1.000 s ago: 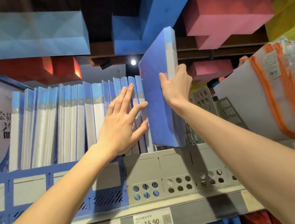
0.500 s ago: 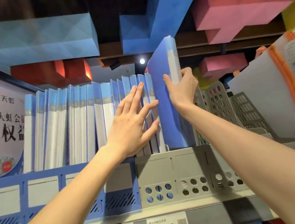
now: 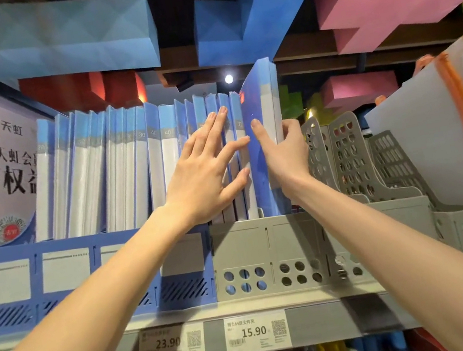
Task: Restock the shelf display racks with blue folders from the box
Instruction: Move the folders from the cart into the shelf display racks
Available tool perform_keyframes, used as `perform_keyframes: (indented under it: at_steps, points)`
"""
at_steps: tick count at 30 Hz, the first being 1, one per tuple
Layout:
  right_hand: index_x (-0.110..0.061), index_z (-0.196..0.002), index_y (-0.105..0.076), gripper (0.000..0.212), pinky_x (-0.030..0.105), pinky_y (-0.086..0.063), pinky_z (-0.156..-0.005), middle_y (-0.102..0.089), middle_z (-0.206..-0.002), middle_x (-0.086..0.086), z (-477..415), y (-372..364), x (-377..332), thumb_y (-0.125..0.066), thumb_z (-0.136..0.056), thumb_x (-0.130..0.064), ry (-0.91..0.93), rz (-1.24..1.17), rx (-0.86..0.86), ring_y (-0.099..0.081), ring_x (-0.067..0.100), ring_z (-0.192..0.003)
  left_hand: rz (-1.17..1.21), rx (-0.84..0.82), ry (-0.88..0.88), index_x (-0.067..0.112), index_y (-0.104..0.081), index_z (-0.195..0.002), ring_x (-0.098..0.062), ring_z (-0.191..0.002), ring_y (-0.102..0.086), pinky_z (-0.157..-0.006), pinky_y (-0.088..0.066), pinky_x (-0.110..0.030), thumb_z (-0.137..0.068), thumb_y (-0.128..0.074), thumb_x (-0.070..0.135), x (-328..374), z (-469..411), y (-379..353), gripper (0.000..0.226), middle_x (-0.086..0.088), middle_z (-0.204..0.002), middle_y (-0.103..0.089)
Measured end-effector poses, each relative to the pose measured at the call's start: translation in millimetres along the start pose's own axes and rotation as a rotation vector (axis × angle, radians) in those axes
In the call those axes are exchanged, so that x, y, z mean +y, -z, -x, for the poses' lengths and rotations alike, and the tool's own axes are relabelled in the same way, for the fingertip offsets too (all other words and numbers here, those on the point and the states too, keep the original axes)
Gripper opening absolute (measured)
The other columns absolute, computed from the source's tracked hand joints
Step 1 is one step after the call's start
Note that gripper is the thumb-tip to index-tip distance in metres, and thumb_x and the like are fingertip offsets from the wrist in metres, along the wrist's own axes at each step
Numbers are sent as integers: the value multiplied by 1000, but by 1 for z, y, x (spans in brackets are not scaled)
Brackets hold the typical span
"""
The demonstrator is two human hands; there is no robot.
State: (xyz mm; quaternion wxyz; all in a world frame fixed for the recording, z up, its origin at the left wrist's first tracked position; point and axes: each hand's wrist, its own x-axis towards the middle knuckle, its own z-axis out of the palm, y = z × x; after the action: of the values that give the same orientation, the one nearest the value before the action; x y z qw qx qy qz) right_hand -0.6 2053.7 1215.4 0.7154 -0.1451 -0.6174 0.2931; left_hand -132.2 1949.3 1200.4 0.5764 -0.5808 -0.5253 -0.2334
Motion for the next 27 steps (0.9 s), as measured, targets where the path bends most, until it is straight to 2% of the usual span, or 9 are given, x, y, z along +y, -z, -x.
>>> perform_keyframes:
  at_steps: [6,8,12,14,15,19,22,25,27]
  points:
    - [-26,-126,-48,37,41,-44,-108,-60,-125,-11,17,33,18,-51,-99,-51,-72,-29,-351,-57,8,-118,1,23,3,33,-48,-144,-24,-157,-7,-123,-18,-44,-101,-39,57,-1,1,-2,50,-9,-169,-6]
    - [-24,-133,-43,39,33,-40,-109,-54,-133,-14,21,39,13,-46,-102,-48,-77,-2,-463,-52,4,-120,3,26,4,33,-47,-145,-23,-157,-6,-123,-18,-44,-101,-40,56,-1,1,-2,50,-9,-169,-6]
    - [-22,-139,-43,37,14,-43,-92,-53,-128,-15,23,41,-3,-39,-107,-39,-73,44,-604,-53,-9,-110,11,29,0,33,-45,-147,-22,-157,-6,-124,-16,-43,-101,-40,56,1,1,0,52,-8,-170,-7]
    - [-22,-140,-43,37,6,-43,-79,-57,-118,-18,23,42,-7,-40,-107,-38,-79,48,-613,-53,-18,-98,10,29,3,32,-43,-149,-22,-157,-6,-124,-14,-41,-101,-40,56,2,1,0,53,-7,-169,-7]
    - [-24,-142,-43,38,7,-42,-79,-56,-115,-21,24,42,-7,-41,-107,-38,-80,36,-607,-52,-19,-97,13,30,5,31,-42,-150,-22,-157,-6,-125,-14,-41,-101,-41,56,2,1,0,55,-7,-169,-8]
    - [-29,-148,-35,45,28,-40,-100,-51,-126,-17,31,35,-4,-38,-106,-45,-100,15,-592,-50,3,-118,67,43,33,24,-40,-151,-20,-156,-9,-124,-19,-45,-100,-47,55,5,2,-1,61,-5,-169,-11]
    - [-31,-146,-41,44,36,-45,-105,-57,-131,-13,32,26,0,-39,-105,-46,-115,-32,-532,-56,8,-119,73,56,41,22,-40,-151,-20,-156,-10,-124,-20,-45,-100,-49,53,6,2,-2,61,-5,-169,-12]
    - [-29,-144,-45,42,25,-49,-91,-59,-123,-14,33,24,-2,-38,-106,-43,-111,-64,-505,-59,1,-107,73,59,44,23,-41,-150,-20,-156,-11,-125,-16,-41,-100,-51,51,6,1,-1,59,-5,-169,-13]
    - [-29,-145,-43,43,25,-43,-93,-54,-123,-16,35,28,-4,-38,-106,-45,-117,-25,-503,-53,2,-110,83,39,45,23,-41,-151,-20,-156,-10,-126,-15,-40,-100,-51,52,7,0,1,59,-5,-169,-12]
